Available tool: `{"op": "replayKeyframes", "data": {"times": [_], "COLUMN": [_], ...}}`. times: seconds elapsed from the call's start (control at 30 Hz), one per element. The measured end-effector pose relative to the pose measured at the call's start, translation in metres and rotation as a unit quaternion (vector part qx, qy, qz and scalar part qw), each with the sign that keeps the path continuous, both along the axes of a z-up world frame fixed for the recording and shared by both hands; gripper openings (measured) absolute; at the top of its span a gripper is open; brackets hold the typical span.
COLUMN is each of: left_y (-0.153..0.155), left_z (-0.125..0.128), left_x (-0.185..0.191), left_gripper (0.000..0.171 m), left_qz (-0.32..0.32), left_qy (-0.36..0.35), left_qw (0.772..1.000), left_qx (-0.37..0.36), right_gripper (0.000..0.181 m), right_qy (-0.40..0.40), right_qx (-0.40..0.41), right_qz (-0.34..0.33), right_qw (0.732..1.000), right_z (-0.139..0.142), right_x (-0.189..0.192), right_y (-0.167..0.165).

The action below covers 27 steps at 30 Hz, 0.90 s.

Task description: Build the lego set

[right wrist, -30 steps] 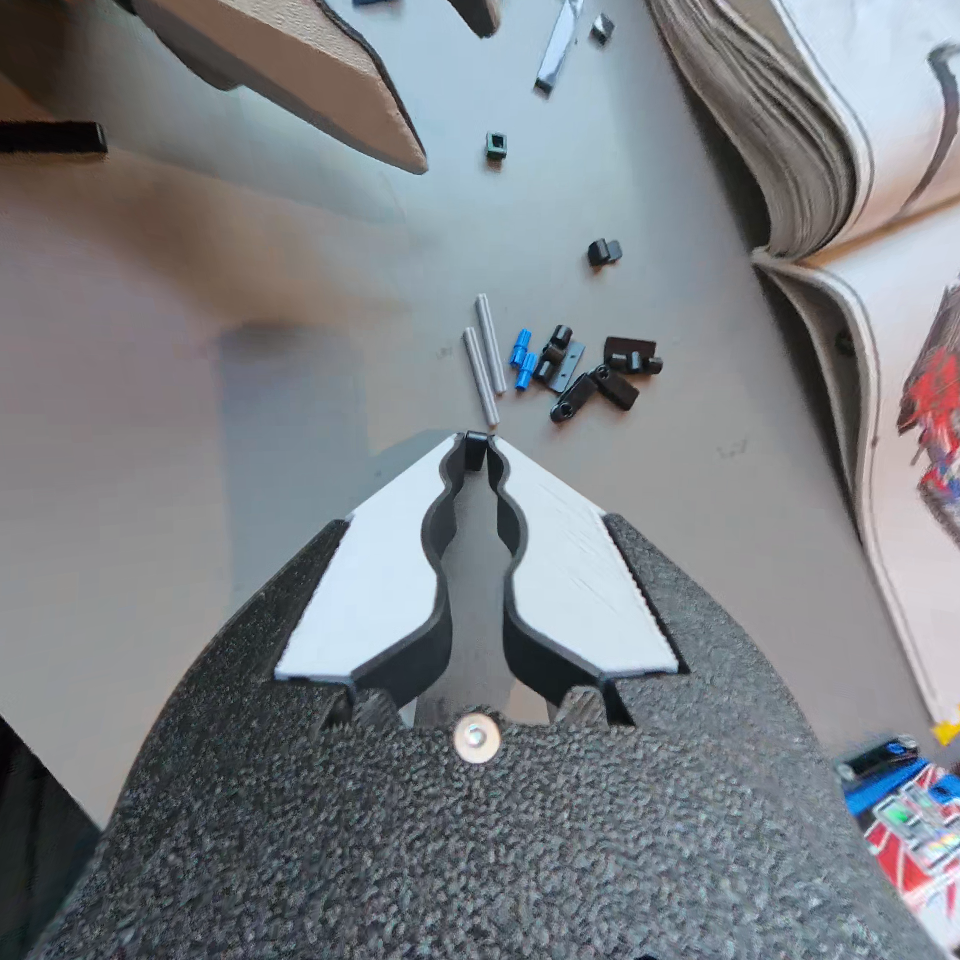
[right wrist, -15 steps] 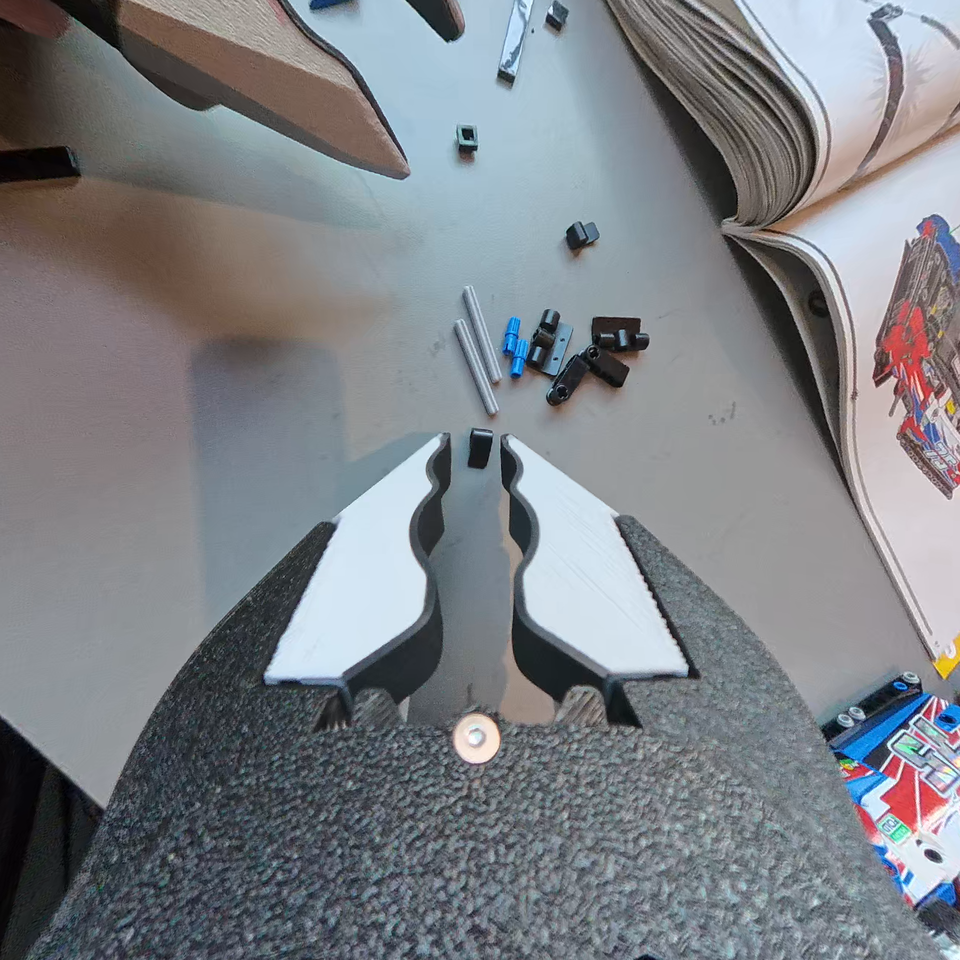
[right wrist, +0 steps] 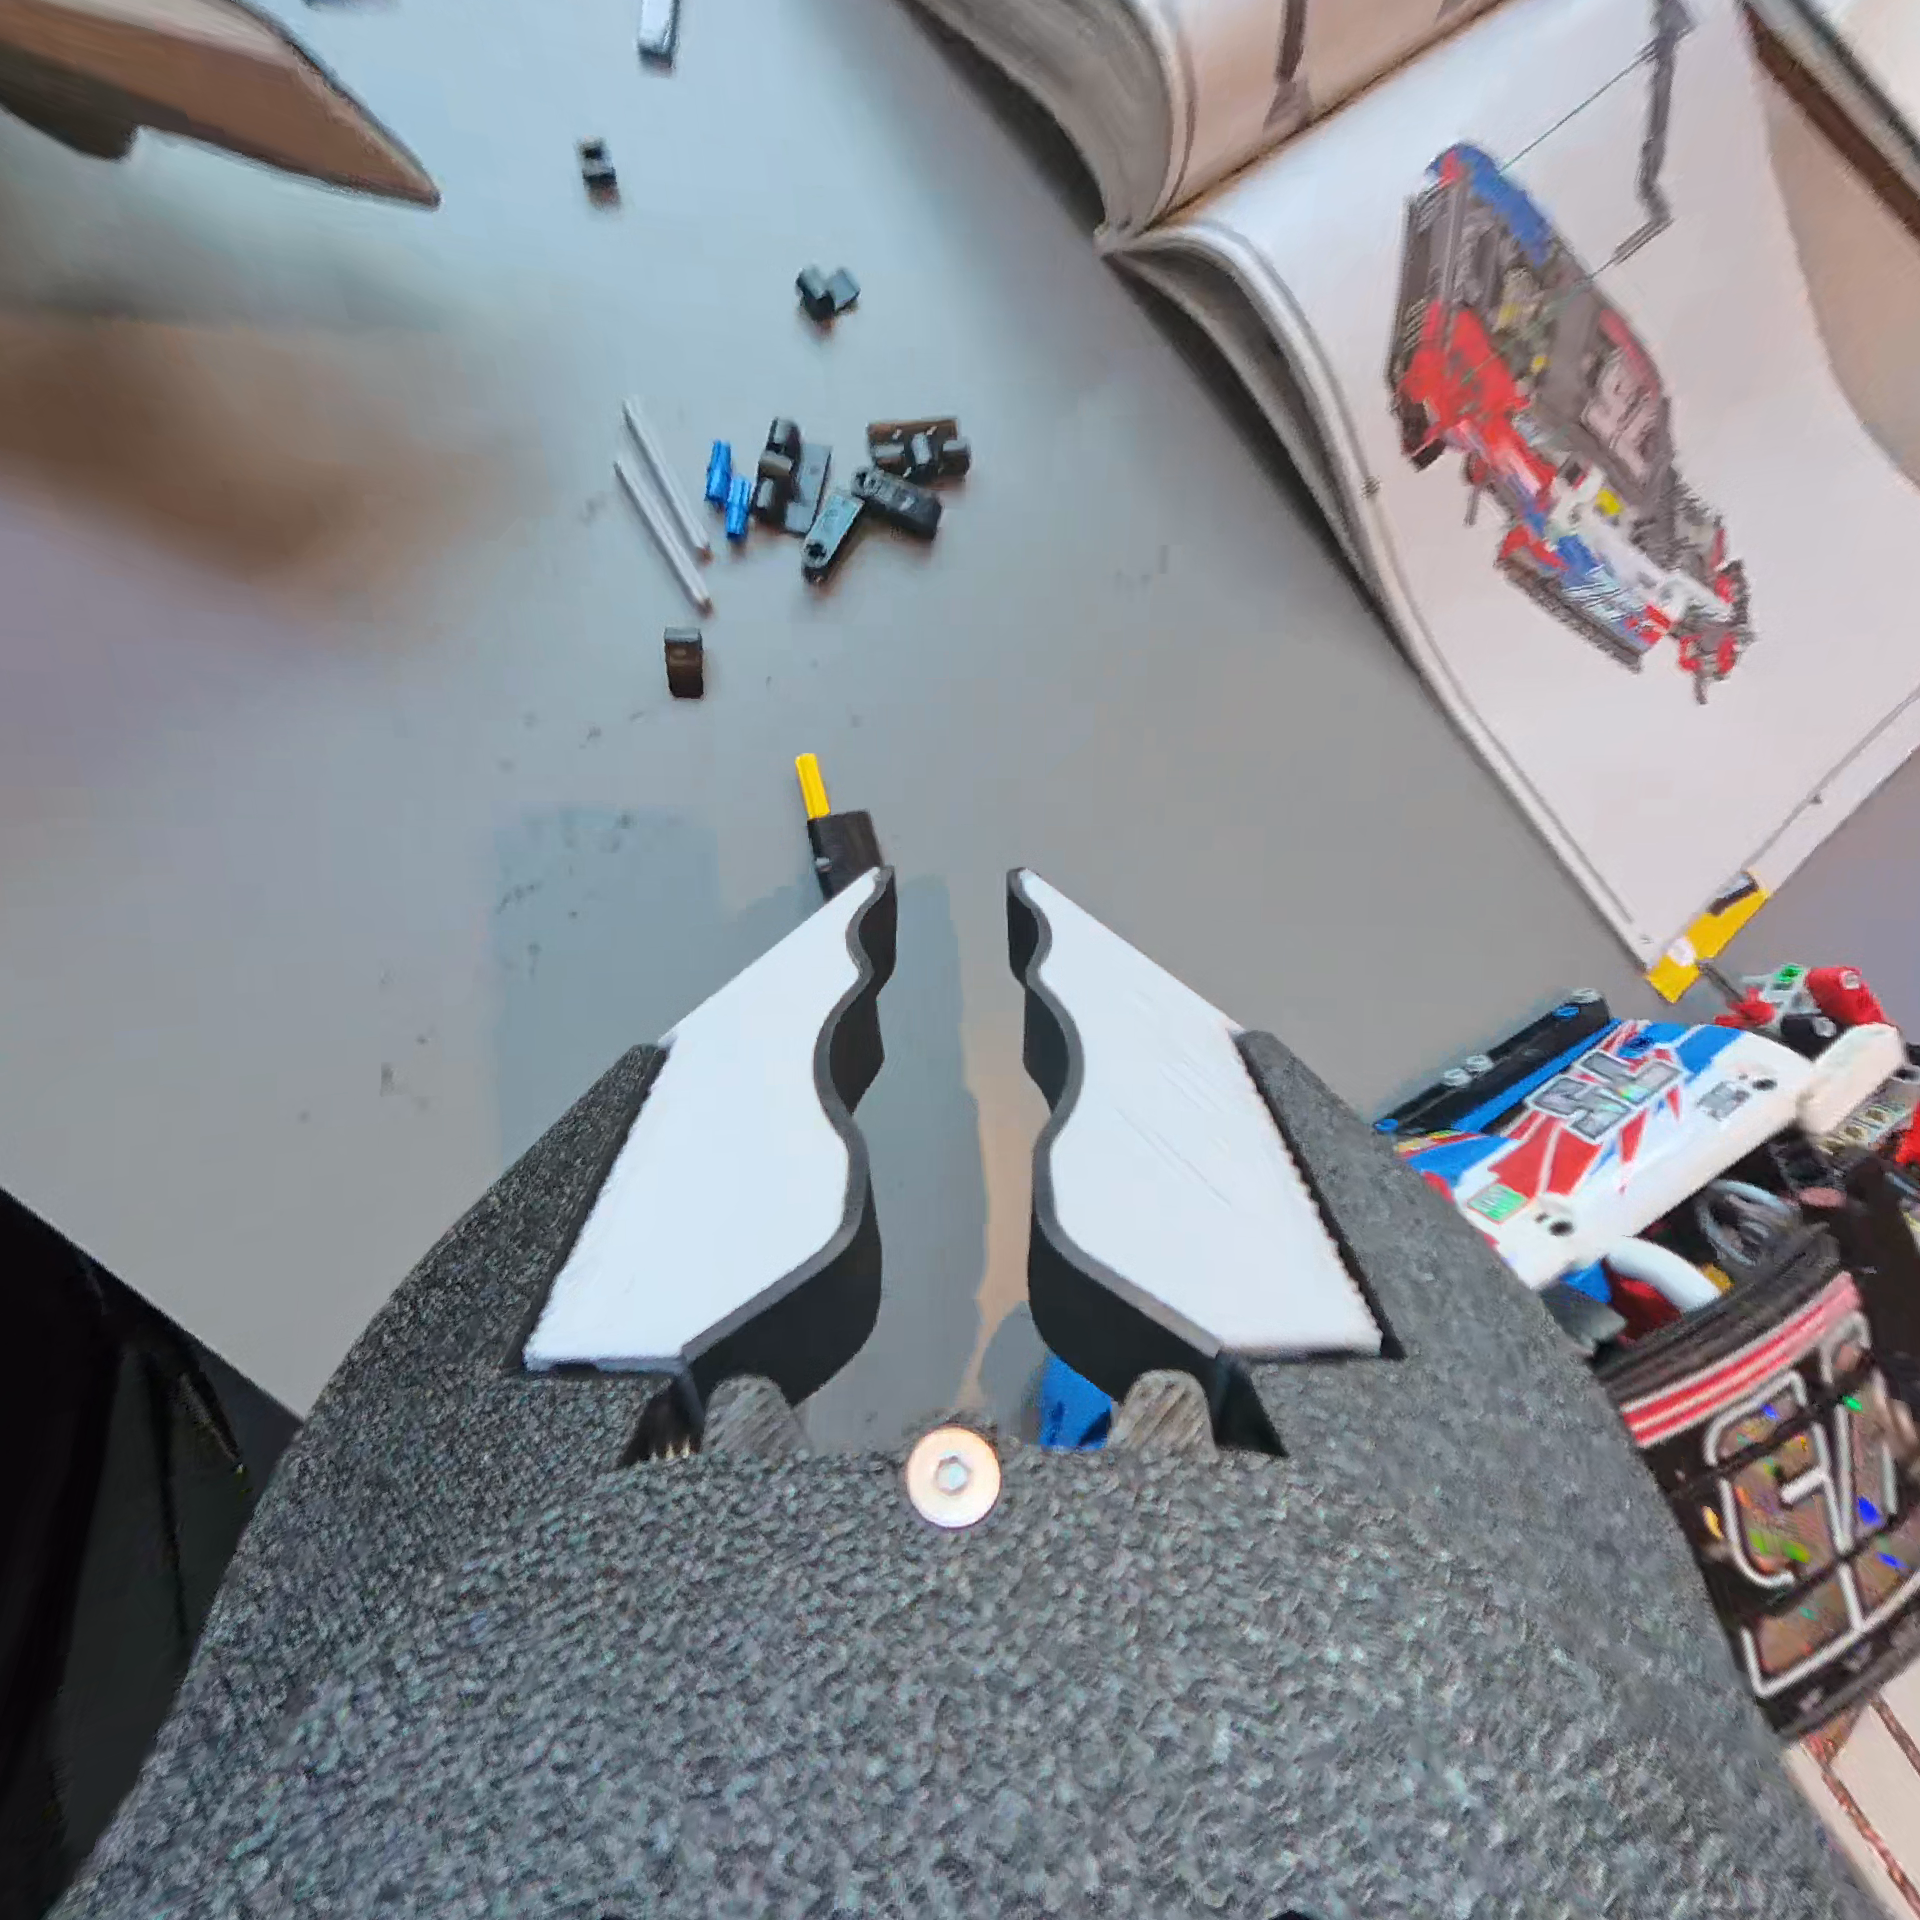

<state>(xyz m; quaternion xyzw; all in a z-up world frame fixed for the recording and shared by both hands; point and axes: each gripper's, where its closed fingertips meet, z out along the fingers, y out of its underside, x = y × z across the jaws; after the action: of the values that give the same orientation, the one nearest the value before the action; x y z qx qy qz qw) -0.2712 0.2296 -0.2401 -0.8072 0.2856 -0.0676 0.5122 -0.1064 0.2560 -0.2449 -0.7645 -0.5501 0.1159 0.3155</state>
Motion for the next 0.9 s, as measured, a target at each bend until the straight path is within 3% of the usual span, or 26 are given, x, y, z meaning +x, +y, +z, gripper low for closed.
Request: {"op": "replayKeyframes", "data": {"times": [0.23,0.4,0.53,0.63,0.8,0.9], "left_y": [0.000,0.000,0.000,0.000,0.000,-0.001], "left_z": [0.000,0.001,0.001,0.001,0.001,0.001], "left_x": [0.000,-0.001,-0.001,-0.002,-0.002,0.001], "left_gripper": [0.033,0.033,0.033,0.034,0.033,0.033], "left_qz": [0.001,0.000,0.000,0.001,0.002,-0.004], "left_qy": [-0.001,-0.003,-0.007,-0.005,-0.006,-0.002], "left_qw": [1.000,1.000,1.000,1.000,1.000,1.000], "left_qx": [0.001,0.000,-0.001,0.000,0.000,0.002], "right_gripper": [0.022,0.016,0.024,0.021,0.017,0.009], "right_qy": [-0.058,-0.130,-0.198,-0.175,-0.040,-0.060], "right_qx": [-0.022,0.037,0.101,0.074,-0.039,-0.009], "right_qz": [0.037,0.051,0.071,0.054,0.084,0.121], "right_qw": [0.997,0.990,0.972,0.980,0.995,0.991], "right_z": [-0.029,-0.032,-0.028,-0.024,-0.020,-0.030], "right_x": [-0.008,0.002,0.008,0.005,-0.015,-0.015], "right_y": [-0.011,0.019,0.051,0.052,0.010,-0.002]}}
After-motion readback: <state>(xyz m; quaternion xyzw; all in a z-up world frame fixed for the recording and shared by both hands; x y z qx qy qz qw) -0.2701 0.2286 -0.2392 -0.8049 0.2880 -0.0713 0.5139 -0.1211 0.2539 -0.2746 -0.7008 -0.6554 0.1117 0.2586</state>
